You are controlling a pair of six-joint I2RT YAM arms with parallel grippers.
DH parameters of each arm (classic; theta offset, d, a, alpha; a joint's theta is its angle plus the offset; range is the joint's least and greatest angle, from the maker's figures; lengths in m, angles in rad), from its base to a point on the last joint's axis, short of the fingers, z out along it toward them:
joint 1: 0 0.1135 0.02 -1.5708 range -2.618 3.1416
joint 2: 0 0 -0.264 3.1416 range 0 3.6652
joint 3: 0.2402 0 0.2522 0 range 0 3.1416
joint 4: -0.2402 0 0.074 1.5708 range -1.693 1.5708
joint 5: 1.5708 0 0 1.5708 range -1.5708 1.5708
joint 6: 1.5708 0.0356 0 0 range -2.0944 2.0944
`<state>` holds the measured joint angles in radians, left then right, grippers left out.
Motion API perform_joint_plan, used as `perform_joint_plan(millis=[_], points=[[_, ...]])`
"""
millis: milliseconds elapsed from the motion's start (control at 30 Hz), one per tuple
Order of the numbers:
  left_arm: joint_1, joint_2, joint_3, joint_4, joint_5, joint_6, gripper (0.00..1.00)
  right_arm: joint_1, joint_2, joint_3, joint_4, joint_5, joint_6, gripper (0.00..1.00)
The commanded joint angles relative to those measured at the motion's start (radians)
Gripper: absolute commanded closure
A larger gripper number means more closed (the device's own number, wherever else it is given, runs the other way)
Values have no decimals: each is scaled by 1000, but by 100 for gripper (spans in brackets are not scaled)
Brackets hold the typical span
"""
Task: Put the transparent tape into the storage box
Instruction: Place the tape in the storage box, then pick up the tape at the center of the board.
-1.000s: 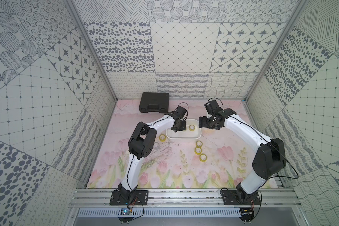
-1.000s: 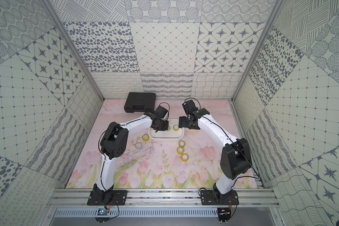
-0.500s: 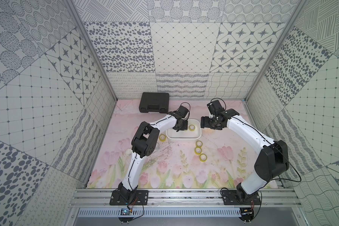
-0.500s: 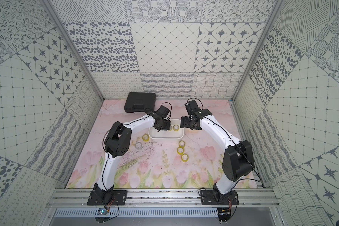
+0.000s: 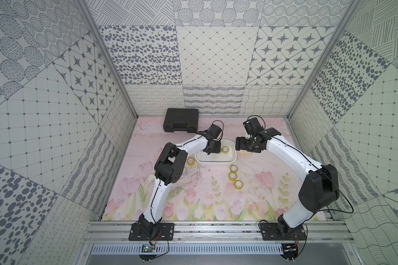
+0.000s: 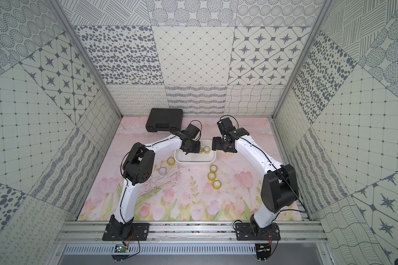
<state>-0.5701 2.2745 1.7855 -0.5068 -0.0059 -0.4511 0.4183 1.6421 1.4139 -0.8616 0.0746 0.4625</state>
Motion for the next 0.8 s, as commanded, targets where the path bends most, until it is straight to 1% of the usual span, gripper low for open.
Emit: perform_joint_plan(millis=[0, 100, 200, 300, 400, 500, 600, 667, 733, 767], points=[[-13, -42, -26, 18, -12, 3, 58, -6, -32, -8, 27, -6, -3, 12], [-12, -80, -42, 28, -25, 8, 57, -6, -38, -7, 27, -10, -7, 12], [-10, -145, -69, 35, -62, 15, 55, -6, -49, -15, 27, -21, -14, 13], [-11, -241, -117, 49, -110, 24, 51, -6, -73, -56, 26, -53, -16, 14], [-5, -353, -176, 52, -149, 28, 48, -5, -103, -117, 25, -81, -10, 16], [4, -461, -243, 48, -188, 24, 40, 3, -142, -194, 26, -98, -7, 19], [7, -582, -337, 52, -230, 19, 35, 19, -168, -277, 27, -107, -6, 22], [11, -671, -406, 52, -263, 9, 30, 40, -181, -336, 44, -114, 5, 26], [12, -737, -458, 53, -294, 1, 29, 61, -188, -390, 70, -119, 24, 29], [11, -771, -485, 52, -309, -5, 27, 70, -188, -419, 85, -127, 33, 31]])
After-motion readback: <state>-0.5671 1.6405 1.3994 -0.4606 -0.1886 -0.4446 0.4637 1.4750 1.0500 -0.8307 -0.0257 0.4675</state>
